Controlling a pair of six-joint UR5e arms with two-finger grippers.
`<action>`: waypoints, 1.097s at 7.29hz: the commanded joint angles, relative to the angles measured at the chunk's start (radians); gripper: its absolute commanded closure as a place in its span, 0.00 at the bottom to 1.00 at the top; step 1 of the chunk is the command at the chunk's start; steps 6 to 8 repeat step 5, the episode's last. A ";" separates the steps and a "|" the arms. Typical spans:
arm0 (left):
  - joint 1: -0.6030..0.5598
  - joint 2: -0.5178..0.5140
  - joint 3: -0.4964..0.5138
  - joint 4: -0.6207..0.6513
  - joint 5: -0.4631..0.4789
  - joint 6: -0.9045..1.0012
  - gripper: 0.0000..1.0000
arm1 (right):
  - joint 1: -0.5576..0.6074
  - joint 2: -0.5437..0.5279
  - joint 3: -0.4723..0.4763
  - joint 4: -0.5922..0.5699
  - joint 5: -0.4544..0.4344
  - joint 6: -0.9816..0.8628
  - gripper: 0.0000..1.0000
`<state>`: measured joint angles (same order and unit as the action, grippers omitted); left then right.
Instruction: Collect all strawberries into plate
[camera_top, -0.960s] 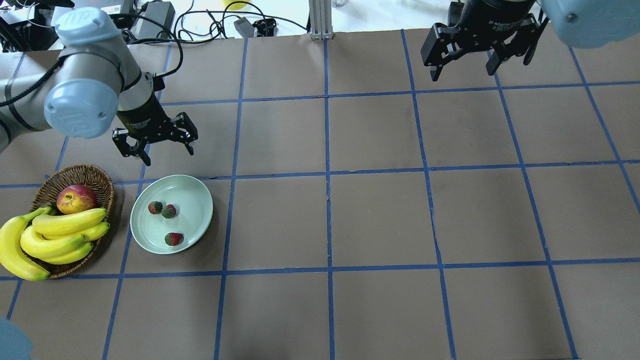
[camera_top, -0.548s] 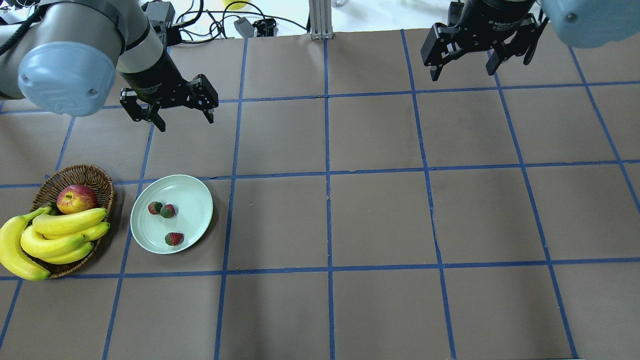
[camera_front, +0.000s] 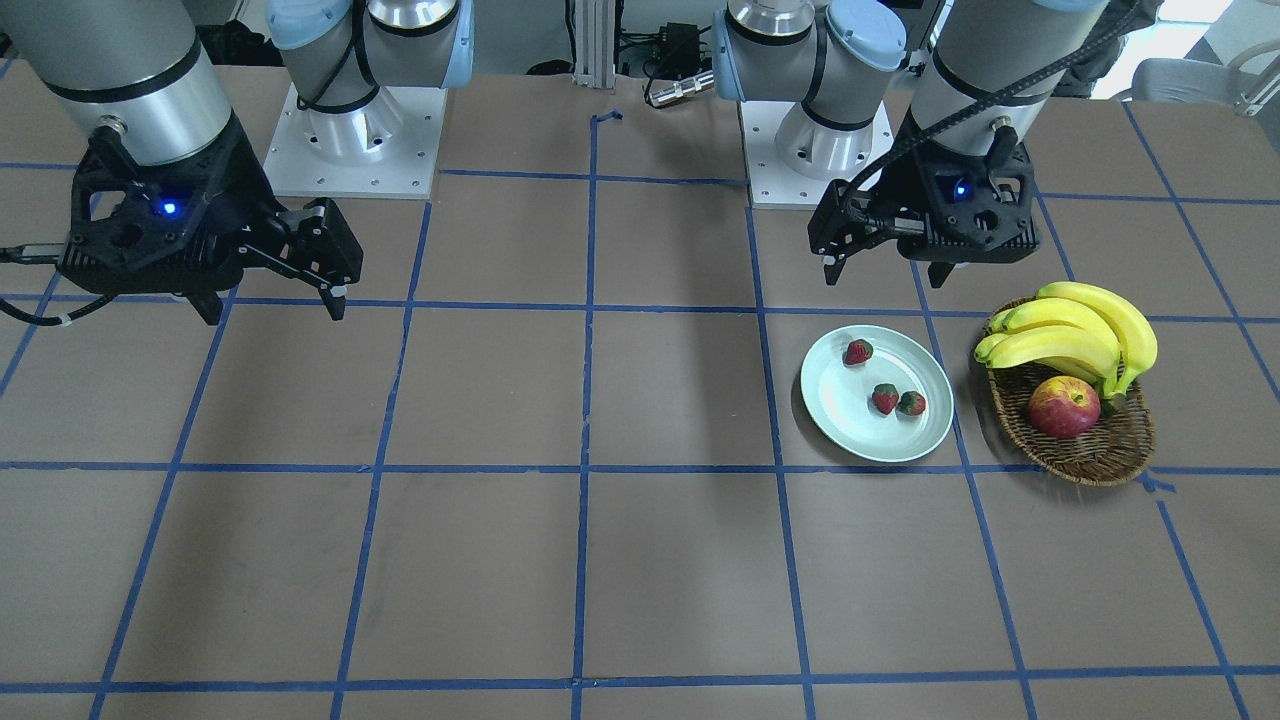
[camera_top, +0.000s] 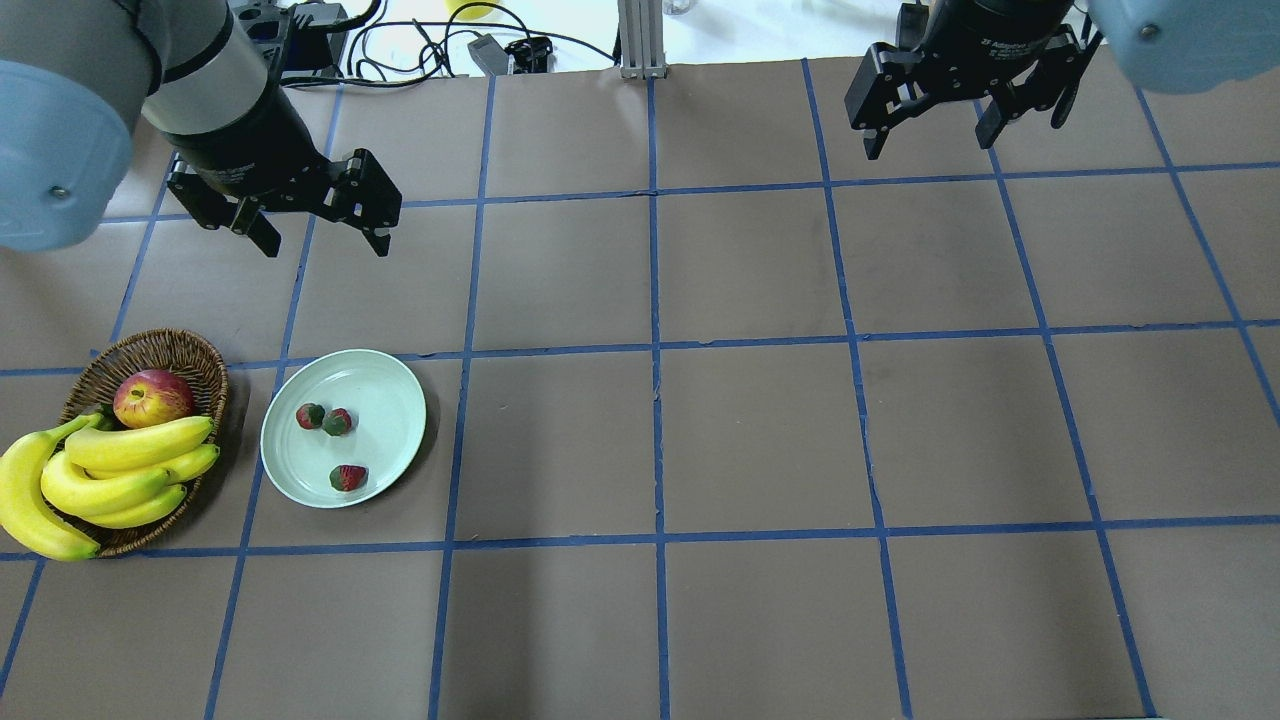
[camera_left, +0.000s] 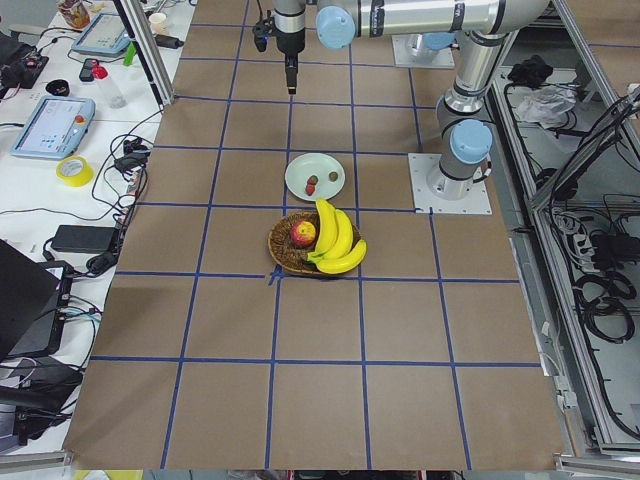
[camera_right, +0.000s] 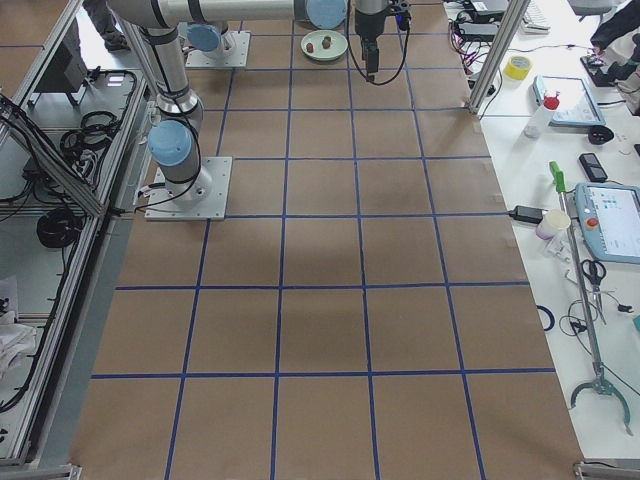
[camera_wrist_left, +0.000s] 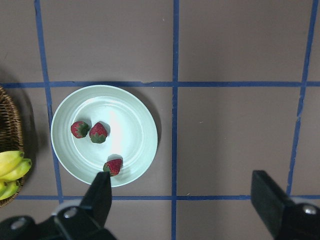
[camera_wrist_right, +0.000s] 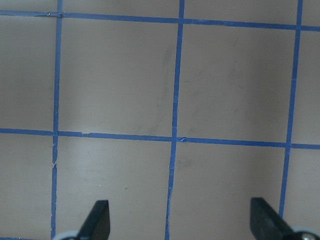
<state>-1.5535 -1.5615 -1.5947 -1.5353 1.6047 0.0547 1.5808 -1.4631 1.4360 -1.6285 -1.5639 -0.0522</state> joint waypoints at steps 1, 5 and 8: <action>0.000 0.032 -0.002 -0.038 -0.009 0.028 0.00 | 0.001 -0.015 0.001 0.015 -0.002 0.003 0.00; 0.007 0.040 -0.007 -0.046 -0.009 0.056 0.00 | 0.001 -0.016 0.001 0.010 -0.001 0.002 0.00; 0.007 0.040 -0.007 -0.046 -0.009 0.056 0.00 | 0.001 -0.016 0.001 0.010 -0.001 0.002 0.00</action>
